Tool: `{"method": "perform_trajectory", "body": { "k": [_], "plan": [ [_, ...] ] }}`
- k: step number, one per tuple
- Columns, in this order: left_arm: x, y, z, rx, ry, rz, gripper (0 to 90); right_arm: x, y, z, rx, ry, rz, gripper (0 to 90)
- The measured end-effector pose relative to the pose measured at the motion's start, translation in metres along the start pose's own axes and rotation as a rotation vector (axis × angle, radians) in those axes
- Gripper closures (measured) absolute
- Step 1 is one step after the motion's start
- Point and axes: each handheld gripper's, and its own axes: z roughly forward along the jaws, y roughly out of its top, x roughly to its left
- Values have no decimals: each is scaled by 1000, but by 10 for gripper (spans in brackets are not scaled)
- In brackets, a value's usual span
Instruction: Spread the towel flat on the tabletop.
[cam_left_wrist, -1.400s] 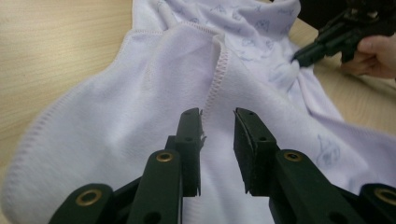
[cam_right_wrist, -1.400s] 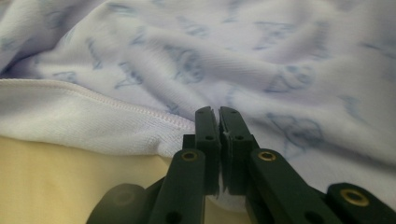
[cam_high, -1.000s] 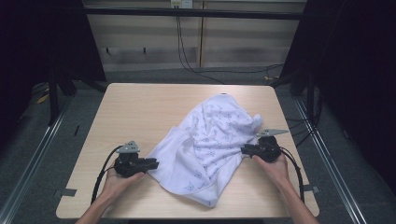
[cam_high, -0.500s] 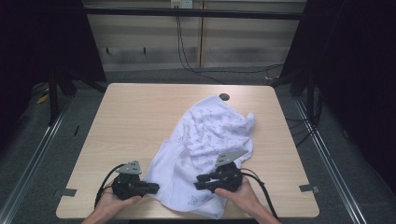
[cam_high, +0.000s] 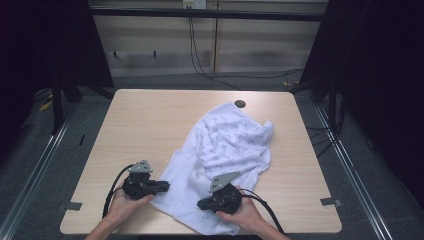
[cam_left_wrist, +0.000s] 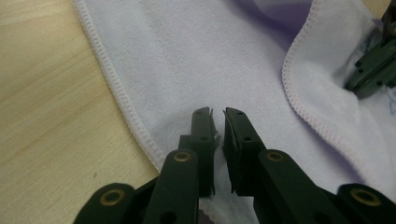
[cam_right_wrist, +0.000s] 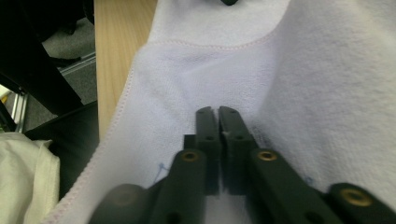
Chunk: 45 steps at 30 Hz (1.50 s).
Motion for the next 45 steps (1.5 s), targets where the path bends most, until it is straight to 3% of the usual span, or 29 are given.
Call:
{"method": "perform_trajectory", "body": {
  "k": [2, 3, 5, 6, 7, 8, 9, 11, 15, 17, 18, 20, 21, 22, 26, 31, 32, 34, 35, 38, 40, 43, 45],
  "plan": [
    [-1, -1, -1, 4, -1, 2, 831, -3, -2, -3, -12, 2, 15, 895],
    [-2, -1, -1, 4, 3, -1, 833, -5, -3, -8, -26, 8, 44, 896],
    [-3, -3, -3, 11, -3, -5, 834, -15, -4, -22, -80, 17, 90, 897],
    [-5, -5, -5, 17, -13, -1, 834, -26, -8, -43, -155, 16, 135, 896],
    [-5, -5, -5, 17, -13, -1, 834, -26, -8, -43, -155, 16, 135, 896],
    [-6, -9, -9, 25, -30, -3, 834, -37, -14, -66, -211, -35, 173, 897],
    [-6, -9, -9, 25, -30, -3, 833, -37, -14, -66, -211, -35, 173, 897],
    [-12, -14, -13, 34, -42, -5, 833, -50, -24, -85, -249, -79, 218, 898],
    [-26, -20, -17, 72, -91, 14, 829, -81, -48, -107, -241, -178, 320, 896],
    [-34, -22, -16, 84, -131, 14, 827, -94, -58, -110, -186, -214, 363, 890],
    [-36, -22, -17, 89, -138, 22, 813, -97, -61, -110, -161, -247, 358, 888],
    [-39, -23, -18, 91, -150, 37, 798, -101, -64, -112, -114, -324, 377, 778],
    [-38, -22, -21, 62, -153, 48, 780, -102, -68, -120, -152, -322, 397, 737],
    [-38, -22, -21, 62, -153, 48, 777, -102, -68, -120, -152, -322, 397, 737],
    [-22, -15, -23, 12, -126, -2, 773, -98, -67, -132, -214, -308, 396, 679],
    [8, -2, -30, -83, -49, -64, 764, -106, -68, -141, -226, -374, 404, 646],
    [19, 3, -33, -110, -17, -68, 764, -112, -71, -149, -239, -408, 410, 641],
    [24, 5, -33, -133, -4, -74, 764, -115, -73, -152, -239, -409, 412, 640],
    [29, 8, -33, -152, 2, -83, 764, -117, -75, -155, -240, -435, 414, 634],
    [41, 20, -30, -179, 43, -73, 758, -121, -77, -158, -275, -407, 427, 605],
    [53, 29, -20, -181, 30, -102, 722, -122, -71, -149, -251, -387, 397, 581],
    [57, 30, -13, -159, 37, -109, 693, -126, -69, -140, -218, -389, 386, 566],
    [57, 28, -7, -129, 20, -111, 620, -130, -67, -133, -193, -384, 389, 546]
  ]
}}
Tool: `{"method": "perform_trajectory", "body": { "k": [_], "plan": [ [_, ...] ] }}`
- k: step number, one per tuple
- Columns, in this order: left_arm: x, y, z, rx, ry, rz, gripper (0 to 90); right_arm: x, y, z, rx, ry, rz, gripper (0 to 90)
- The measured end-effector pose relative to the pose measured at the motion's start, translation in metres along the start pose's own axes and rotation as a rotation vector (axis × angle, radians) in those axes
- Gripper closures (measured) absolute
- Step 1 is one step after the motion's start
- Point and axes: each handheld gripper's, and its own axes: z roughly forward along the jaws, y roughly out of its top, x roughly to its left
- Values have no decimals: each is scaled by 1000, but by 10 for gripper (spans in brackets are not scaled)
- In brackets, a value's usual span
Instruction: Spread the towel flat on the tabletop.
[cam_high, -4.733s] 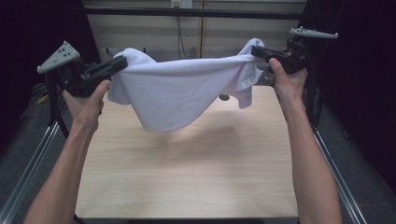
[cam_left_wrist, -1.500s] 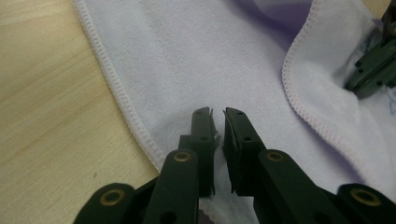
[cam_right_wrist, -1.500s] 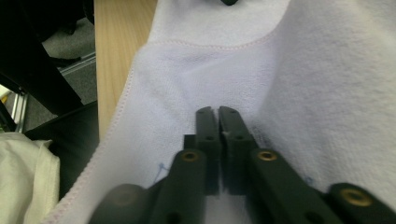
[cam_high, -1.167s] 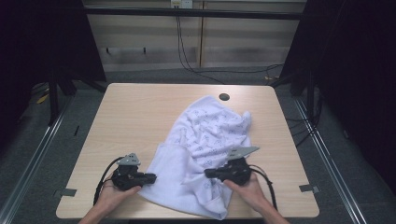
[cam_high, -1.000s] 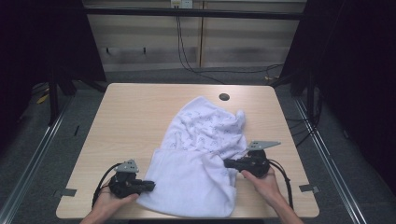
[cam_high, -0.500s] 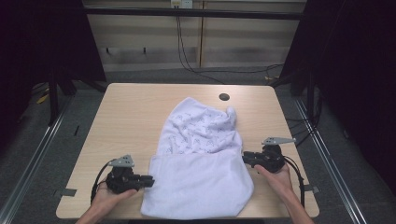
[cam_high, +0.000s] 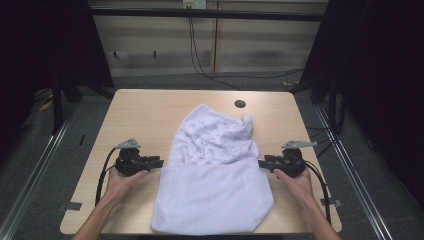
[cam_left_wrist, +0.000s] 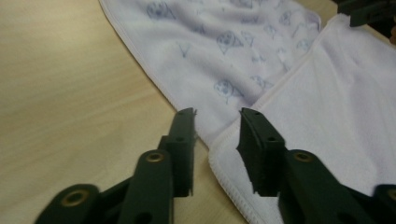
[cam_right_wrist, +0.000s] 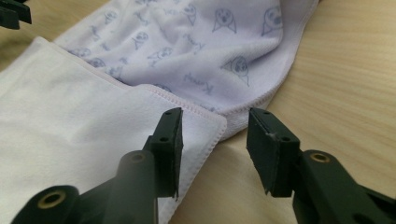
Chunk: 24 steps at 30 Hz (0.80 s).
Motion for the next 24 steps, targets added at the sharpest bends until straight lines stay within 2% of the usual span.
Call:
{"method": "perform_trajectory", "body": {
  "k": [4, 6, 7, 8, 9, 10, 11, 13, 14, 15, 16, 17, 19, 22, 23, 24],
  "plan": [
    [-3, -4, 9, 46, 6, 16, 563, 0, -1, 7, 27, 24, 10, 549],
    [-5, -6, 14, 81, 22, 41, 547, -1, -4, 12, 49, 41, 28, 561],
    [-10, -7, 16, 82, 21, 49, 533, 1, -6, 15, 62, 63, 34, 584],
    [-10, -7, 16, 82, 21, 49, 538, 1, -6, 15, 62, 63, 34, 584],
    [-15, -8, 17, 93, 18, 68, 548, 3, -5, 15, 52, 86, 39, 665],
    [-15, -8, 17, 93, 18, 68, 577, 3, -5, 15, 52, 86, 39, 665],
    [-17, -9, 18, 96, 14, 80, 577, 5, -5, 15, 45, 88, 42, 706],
    [-19, -9, 18, 106, 28, 92, 719, 6, -4, 14, 39, 91, 32, 811],
    [-18, -9, 17, 106, 18, 95, 781, 6, -4, 12, 31, 93, 31, 847],
    [-18, -10, 15, 97, 22, 105, 845, 6, -4, 10, 22, 98, 37, 871],
    [-18, -10, 13, 94, 20, 99, 870, 6, -3, 8, 7, 97, 36, 876],
    [-17, -10, 8, 64, 4, 85, 877, 5, -2, 3, -15, 102, 42, 878],
    [-16, -8, 5, 44, -8, 73, 878, 5, 0, 1, -24, 98, 42, 879],
    [-14, 1, -6, -17, -14, 60, 879, 1, 6, -6, -52, 95, 47, 880],
    [-13, 13, -14, -69, -9, 61, 880, -4, 17, -12, -60, 79, 33, 880],
    [-13, 13, -14, -69, -9, 61, 880, -7, 25, -15, -80, 73, 33, 881]
  ]
}}
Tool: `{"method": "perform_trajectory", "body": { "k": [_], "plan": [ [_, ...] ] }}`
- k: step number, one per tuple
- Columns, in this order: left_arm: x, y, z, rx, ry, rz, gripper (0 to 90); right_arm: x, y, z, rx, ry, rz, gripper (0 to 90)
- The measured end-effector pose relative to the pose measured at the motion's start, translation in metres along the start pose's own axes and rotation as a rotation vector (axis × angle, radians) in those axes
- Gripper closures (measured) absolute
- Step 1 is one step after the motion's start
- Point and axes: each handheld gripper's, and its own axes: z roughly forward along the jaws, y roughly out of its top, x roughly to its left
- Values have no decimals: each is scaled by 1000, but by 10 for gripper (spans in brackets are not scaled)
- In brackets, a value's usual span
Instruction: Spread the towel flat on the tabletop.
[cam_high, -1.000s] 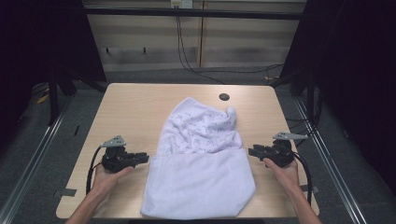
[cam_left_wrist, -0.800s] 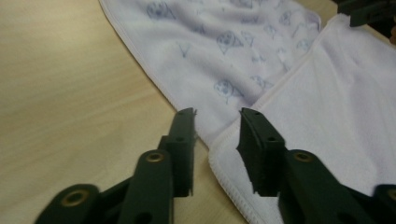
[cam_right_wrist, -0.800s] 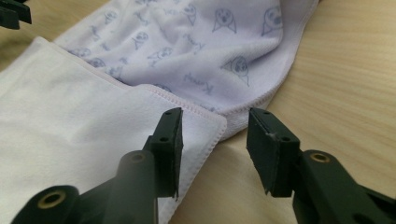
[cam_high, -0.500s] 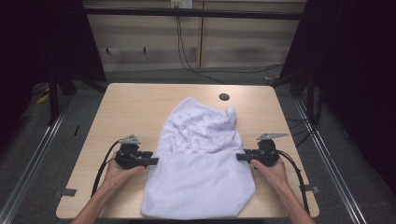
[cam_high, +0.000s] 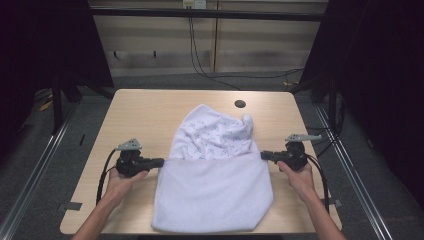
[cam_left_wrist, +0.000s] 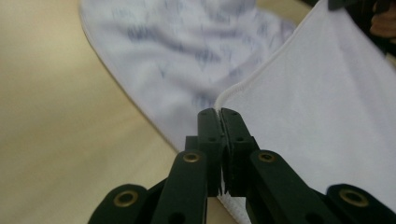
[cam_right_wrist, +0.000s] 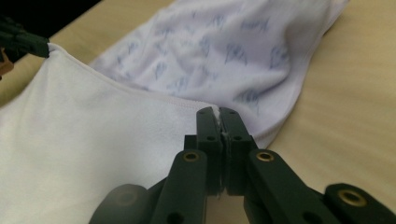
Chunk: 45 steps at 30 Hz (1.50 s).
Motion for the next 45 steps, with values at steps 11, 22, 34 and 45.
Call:
{"method": "perform_trajectory", "body": {
  "k": [11, 22, 34, 45],
  "plan": [
    [-24, 106, -56, -295, 24, 85, 886, 17, 106, -64, -215, -36, -86, 883],
    [-81, 112, -114, -385, -51, 212, 886, 73, 119, -142, -378, 46, -230, 884],
    [-105, -48, -93, -147, -154, 96, 885, 100, -55, -129, -133, 138, -134, 884],
    [-130, -67, -113, -175, -269, 56, 780, 129, -89, -173, -166, 77, -122, 702]
  ]
}}
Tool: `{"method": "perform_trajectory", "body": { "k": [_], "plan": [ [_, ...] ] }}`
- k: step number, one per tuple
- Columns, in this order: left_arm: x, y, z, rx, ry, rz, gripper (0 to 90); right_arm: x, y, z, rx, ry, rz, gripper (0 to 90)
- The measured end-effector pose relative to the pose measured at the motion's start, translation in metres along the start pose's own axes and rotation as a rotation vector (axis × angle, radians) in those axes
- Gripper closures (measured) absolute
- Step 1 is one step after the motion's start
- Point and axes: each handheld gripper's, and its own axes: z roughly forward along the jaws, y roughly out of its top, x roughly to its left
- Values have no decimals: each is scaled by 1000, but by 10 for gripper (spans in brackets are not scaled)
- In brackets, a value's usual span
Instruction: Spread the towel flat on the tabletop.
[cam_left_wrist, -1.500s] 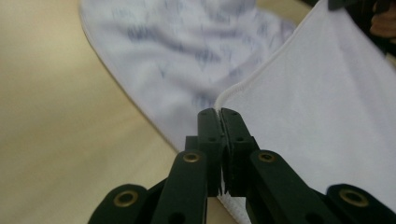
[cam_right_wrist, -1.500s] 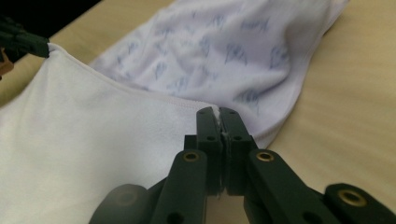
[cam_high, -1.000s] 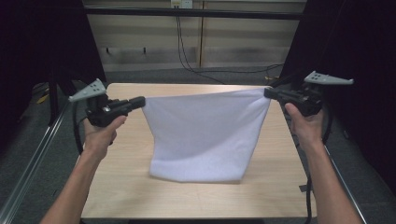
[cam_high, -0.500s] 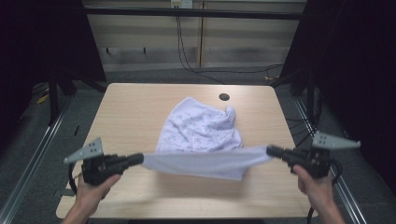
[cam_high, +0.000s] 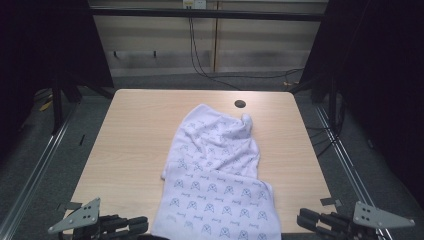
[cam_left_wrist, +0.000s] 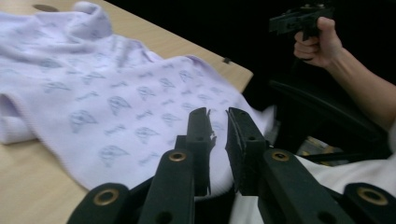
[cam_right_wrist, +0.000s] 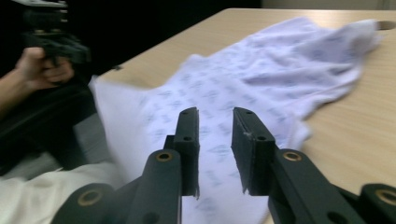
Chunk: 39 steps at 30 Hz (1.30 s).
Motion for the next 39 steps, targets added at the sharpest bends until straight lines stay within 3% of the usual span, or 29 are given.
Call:
{"method": "perform_trajectory", "body": {
  "k": [2, 4, 5, 6, 7, 8, 9, 11, 12, 14, 16, 19, 20, 21, 23, 24, 25, 30, 31, 33, 35, 36, 37, 38, 39],
  "plan": [
    [7, 2, 3, 0, -6, -14, 760, -7, 0, 6, 5, -6, 6, 694],
    [21, 7, 12, 32, 30, -4, 749, -22, 0, 24, 36, -12, 17, 670],
    [30, 10, 18, 47, 35, -14, 743, -29, 1, 36, 64, -20, 13, 670],
    [51, 17, 33, 86, 63, -9, 727, -45, 3, 62, 112, -27, 7, 682],
    [51, 17, 33, 86, 63, -9, 718, -45, 3, 62, 112, -27, 7, 682],
    [63, 20, 41, 112, 76, -14, 710, -60, 9, 89, 149, -23, 14, 700],
    [74, 22, 50, 124, 102, -23, 710, -60, 9, 89, 149, -23, 14, 700],
    [98, 24, 68, 169, 136, -77, 693, -71, 16, 114, 191, -48, -16, 719],
    [108, 23, 75, 189, 176, -76, 675, -78, 19, 126, 204, -52, -14, 727],
    [129, 16, 93, 242, 219, -130, 641, -94, 26, 153, 223, -65, 3, 736],
    [133, 14, 97, 256, 212, -134, 627, -98, 27, 161, 231, -66, 1, 736],
    [135, 8, 108, 326, 234, -147, 627, -103, 25, 177, 265, -55, 13, 711],
    [130, 3, 108, 346, 242, -118, 770, -101, 19, 183, 305, -55, 2, 685],
    [130, 3, 108, 346, 242, -118, 867, -101, 19, 183, 305, -55, 2, 685],
    [119, 1, 104, 386, 191, -85, 879, -98, 13, 185, 331, -37, -4, 664],
    [107, -1, 95, 385, 169, -94, 887, -94, 8, 185, 350, -28, -4, 638],
    [107, -1, 95, 385, 169, -94, 887, -94, 8, 185, 350, -28, -4, 638],
    [75, -16, 59, 315, 53, -155, 884, -81, 0, 181, 370, 12, -5, 602],
    [65, -20, 48, 291, 33, -141, 881, -74, -5, 183, 403, 23, -17, 582],
    [63, -19, 44, 283, 22, -125, 879, -70, -8, 183, 417, 34, -25, 579],
    [62, -15, 39, 230, 14, -142, 868, -63, -13, 184, 448, 17, -41, 572],
    [63, -12, 35, 197, 22, -128, 855, -59, -13, 183, 445, 16, -54, 575],
    [63, -12, 35, 197, 22, -128, 840, -59, -13, 183, 445, 16, -54, 575],
    [67, -8, 34, 151, 18, -135, 830, -57, -13, 180, 447, 12, -81, 763],
    [67, -8, 34, 151, 18, -135, 821, -57, -13, 180, 447, 12, -81, 763]
  ]
}}
